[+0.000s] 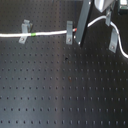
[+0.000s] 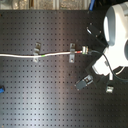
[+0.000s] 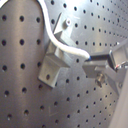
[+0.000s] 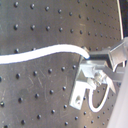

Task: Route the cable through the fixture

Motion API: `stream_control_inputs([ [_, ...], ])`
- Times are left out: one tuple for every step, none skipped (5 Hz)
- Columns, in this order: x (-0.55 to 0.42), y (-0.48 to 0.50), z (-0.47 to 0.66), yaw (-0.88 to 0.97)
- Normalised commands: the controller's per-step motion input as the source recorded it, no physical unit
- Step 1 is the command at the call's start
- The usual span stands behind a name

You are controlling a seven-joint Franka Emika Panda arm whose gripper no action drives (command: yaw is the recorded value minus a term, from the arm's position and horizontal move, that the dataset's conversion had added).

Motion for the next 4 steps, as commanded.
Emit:
stream_control_inputs([
  [-0.050, -0.043, 0.01, 0.00],
  [-0.101, -0.020, 0.32, -0.05],
  [-0.147, 0.064, 0.48, -0.19],
  [-0.064, 0.075, 0.25, -0.01],
])
